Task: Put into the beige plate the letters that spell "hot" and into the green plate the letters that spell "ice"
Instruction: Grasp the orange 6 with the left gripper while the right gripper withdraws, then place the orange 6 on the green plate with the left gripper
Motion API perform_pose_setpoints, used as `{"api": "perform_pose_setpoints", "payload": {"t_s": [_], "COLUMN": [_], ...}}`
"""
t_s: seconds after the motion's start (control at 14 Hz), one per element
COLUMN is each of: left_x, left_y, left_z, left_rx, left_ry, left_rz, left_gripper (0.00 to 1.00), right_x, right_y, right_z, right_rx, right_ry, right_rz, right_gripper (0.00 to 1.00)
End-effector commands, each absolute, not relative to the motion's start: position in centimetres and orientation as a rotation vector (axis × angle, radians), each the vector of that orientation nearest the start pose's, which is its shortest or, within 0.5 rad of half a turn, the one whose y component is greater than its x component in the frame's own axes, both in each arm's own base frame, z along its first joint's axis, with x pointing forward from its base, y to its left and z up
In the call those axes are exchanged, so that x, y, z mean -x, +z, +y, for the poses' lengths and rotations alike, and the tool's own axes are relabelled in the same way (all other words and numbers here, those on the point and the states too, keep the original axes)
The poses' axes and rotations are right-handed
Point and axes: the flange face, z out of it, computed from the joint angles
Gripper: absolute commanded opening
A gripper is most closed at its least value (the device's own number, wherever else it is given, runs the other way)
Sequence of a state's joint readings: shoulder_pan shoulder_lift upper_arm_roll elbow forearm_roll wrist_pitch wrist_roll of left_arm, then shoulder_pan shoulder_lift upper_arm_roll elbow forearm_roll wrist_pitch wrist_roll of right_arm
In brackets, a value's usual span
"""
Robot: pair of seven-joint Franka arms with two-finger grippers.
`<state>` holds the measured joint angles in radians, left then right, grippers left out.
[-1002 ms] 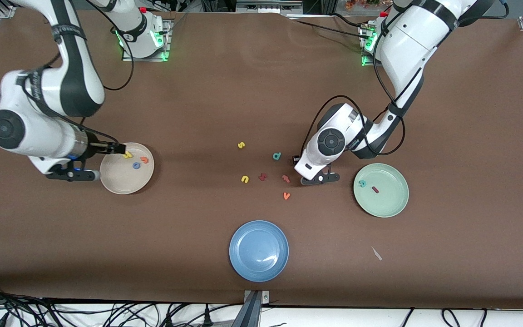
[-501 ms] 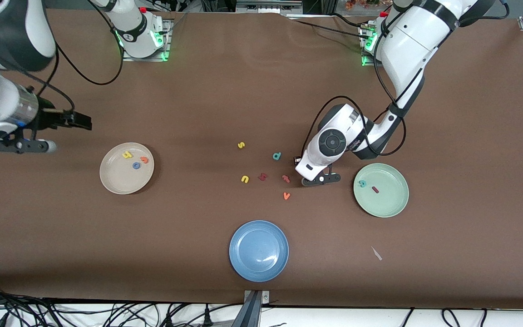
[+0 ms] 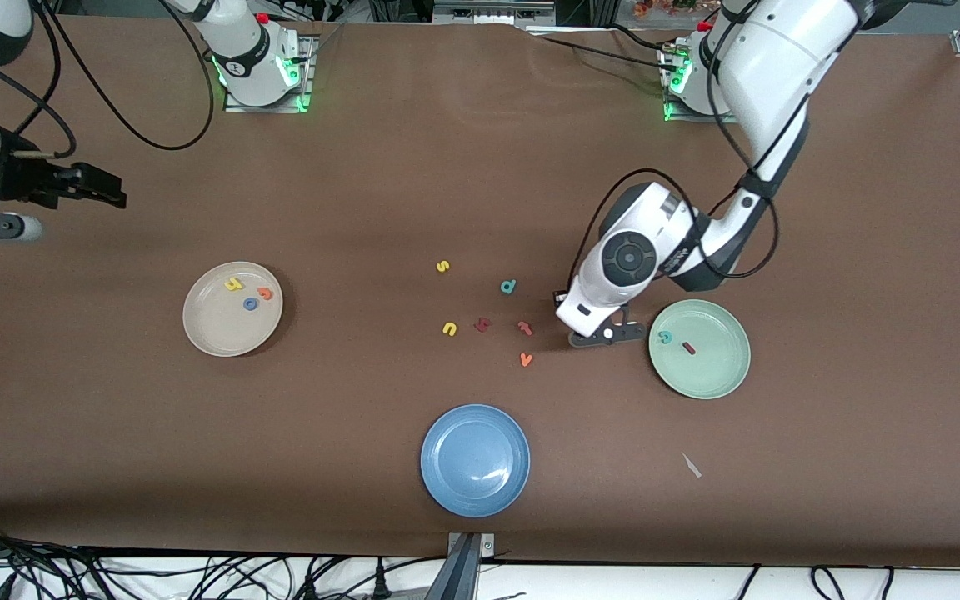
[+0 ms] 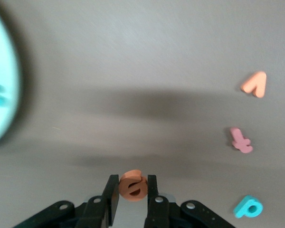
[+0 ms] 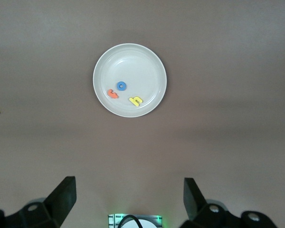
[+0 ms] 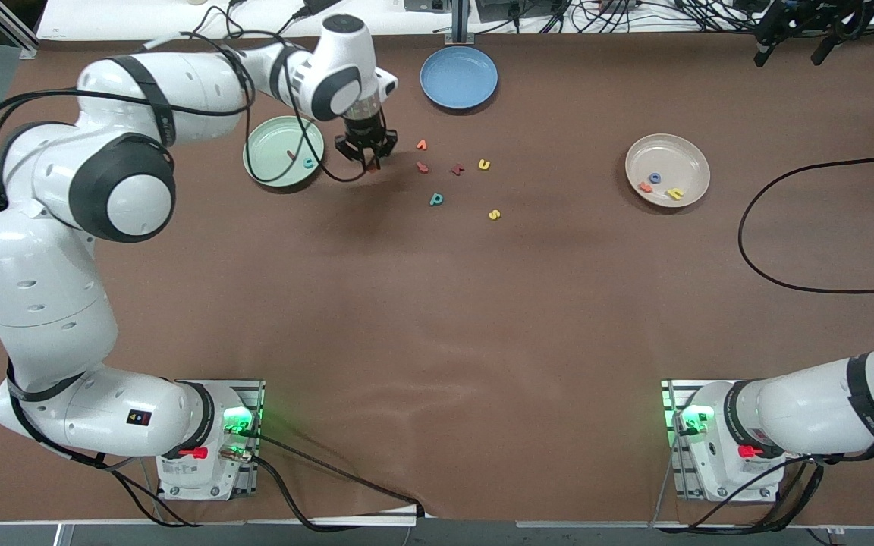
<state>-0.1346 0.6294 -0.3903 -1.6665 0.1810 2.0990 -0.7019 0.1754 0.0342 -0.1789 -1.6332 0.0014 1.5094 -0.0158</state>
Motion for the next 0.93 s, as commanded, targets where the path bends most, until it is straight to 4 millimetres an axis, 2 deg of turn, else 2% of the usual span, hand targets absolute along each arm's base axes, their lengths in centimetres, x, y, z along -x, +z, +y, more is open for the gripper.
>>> {"api": "perform_pose_setpoints", "payload": {"t_s": [0.0, 0.14, 0.21, 0.43, 0.57, 0.86], "left_x": [-61.5, -63.0, -63.5, -63.9, -63.6, -62.3], "left_y": [26.9, 26.7, 26.6, 25.0, 22.8, 20.5], "left_z": [-24.5, -20.2, -18.2, -13.1, -9.8, -3.9], "left_rx": [3.100, 3.113, 3.119, 3.116, 3.116, 3.121], "left_ry": [0.240, 0.248, 0.252, 0.324, 0.407, 0.497], "left_rz": [-0.066, -0.001, 0.033, 0.068, 0.066, 0.011], "left_gripper": [0.01, 0.01, 0.02, 0.03, 0.05, 0.18], "right_x": [-53.8, -53.2, -53.1, -53.3, -53.7, -54.3], "right_y": [58.6, 59.0, 59.3, 59.0, 58.7, 57.7], "right_z": [-1.1, -1.4, -0.9, -0.2, -0.2, 0.4], "right_rx": [3.147, 3.143, 3.144, 3.148, 3.146, 3.148], "right_ry": [0.226, 0.213, 0.206, 0.213, 0.218, 0.247], "right_rz": [-0.017, -0.006, -0.018, -0.039, -0.037, -0.046], "right_gripper": [1.00, 1.00, 1.00, 1.00, 1.00, 1.00]}}
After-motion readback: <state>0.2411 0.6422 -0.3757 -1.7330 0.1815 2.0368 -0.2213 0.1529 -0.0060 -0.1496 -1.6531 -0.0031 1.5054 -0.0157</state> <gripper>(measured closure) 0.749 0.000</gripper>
